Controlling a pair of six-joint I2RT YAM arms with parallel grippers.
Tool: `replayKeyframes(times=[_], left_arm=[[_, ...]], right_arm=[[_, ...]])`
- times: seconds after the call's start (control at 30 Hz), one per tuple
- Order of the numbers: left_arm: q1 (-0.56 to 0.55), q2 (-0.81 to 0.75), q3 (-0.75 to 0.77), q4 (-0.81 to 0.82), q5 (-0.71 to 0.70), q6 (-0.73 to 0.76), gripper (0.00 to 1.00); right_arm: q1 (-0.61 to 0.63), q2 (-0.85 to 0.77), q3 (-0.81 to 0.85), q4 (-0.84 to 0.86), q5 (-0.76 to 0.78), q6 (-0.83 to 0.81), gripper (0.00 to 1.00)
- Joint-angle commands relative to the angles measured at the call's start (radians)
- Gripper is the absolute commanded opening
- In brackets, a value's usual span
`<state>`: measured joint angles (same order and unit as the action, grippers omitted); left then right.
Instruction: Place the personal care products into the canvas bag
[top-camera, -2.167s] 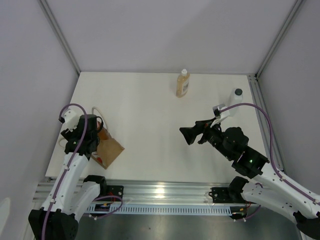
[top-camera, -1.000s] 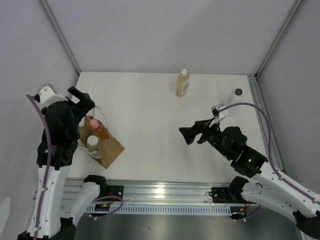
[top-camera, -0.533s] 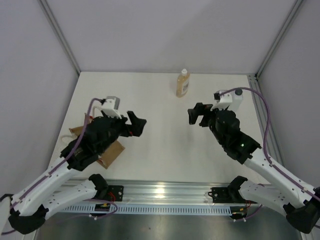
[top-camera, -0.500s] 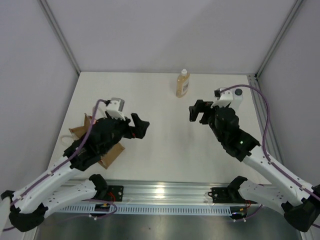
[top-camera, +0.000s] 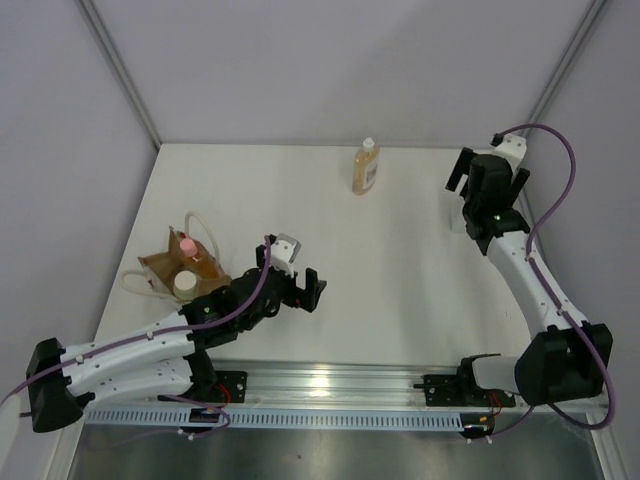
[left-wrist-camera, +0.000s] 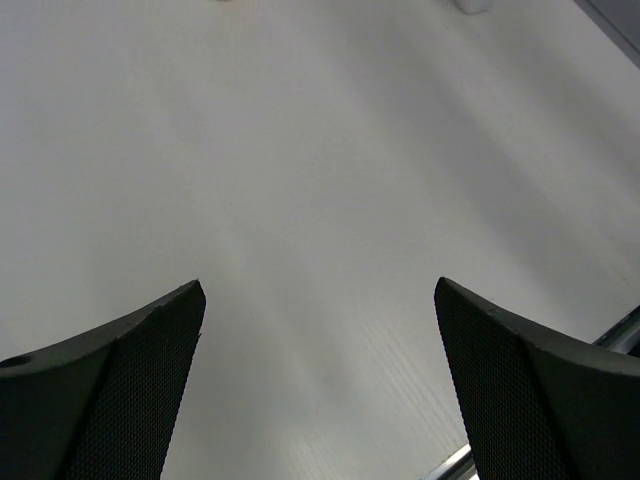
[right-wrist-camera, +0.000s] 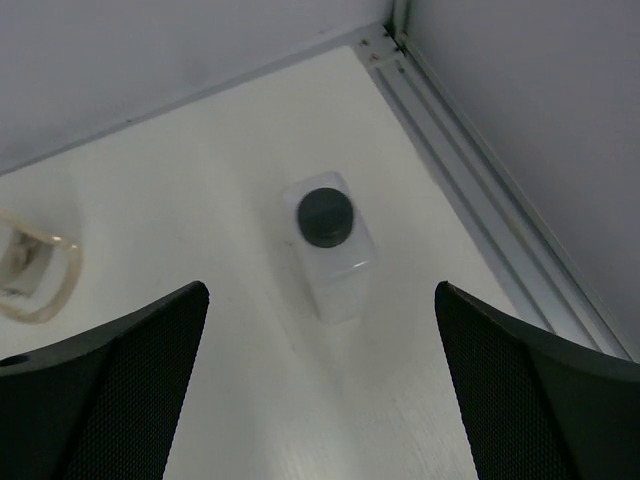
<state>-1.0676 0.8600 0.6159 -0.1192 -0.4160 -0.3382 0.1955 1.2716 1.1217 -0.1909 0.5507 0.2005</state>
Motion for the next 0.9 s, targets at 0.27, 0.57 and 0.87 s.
replayKeyframes(times=[0.27, 0.57, 0.87], left_arm=[[-0.005, -0.226, -0.091, 0.151, -0.164, 0.015, 0.99], [-0.005, -0.377, -0.160, 0.174, -0.193, -0.007, 0.99], [-0.006, -0.358, -0.154, 0.174, -0.211, -0.004, 0.99]], right_arm=[[-0.332, 0.252, 0.060, 0.053, -0.524, -0.058, 0.99], [-0.350, 0.356, 0.046, 0.220, -0.623, -0.062, 0.98], [-0.311, 0.413, 0.030, 0.269, -0.621, -0.115, 0.81]])
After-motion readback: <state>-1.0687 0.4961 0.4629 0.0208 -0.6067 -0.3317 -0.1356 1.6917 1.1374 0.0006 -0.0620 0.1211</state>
